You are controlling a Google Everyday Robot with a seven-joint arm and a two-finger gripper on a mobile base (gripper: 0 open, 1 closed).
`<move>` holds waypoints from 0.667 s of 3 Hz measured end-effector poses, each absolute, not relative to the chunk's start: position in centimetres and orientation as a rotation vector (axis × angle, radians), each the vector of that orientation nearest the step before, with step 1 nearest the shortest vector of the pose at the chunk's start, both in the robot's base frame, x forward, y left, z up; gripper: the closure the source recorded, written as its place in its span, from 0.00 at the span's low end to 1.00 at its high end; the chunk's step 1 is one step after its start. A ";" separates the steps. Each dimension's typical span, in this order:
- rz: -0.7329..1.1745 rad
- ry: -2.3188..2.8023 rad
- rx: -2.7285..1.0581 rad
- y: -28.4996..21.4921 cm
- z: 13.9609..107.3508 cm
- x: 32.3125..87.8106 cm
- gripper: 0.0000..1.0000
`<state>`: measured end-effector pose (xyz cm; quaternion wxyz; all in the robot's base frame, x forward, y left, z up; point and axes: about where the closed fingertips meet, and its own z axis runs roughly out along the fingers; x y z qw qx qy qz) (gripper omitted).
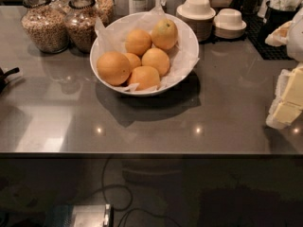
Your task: Pick orange from white bowl
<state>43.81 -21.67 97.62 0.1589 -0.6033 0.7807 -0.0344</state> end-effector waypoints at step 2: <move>-0.089 2.215 -1.717 -21.5 97.8 43.9 0.00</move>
Offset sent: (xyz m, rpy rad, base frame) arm 0.0023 0.0023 -0.0015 0.0331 -0.0003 0.0116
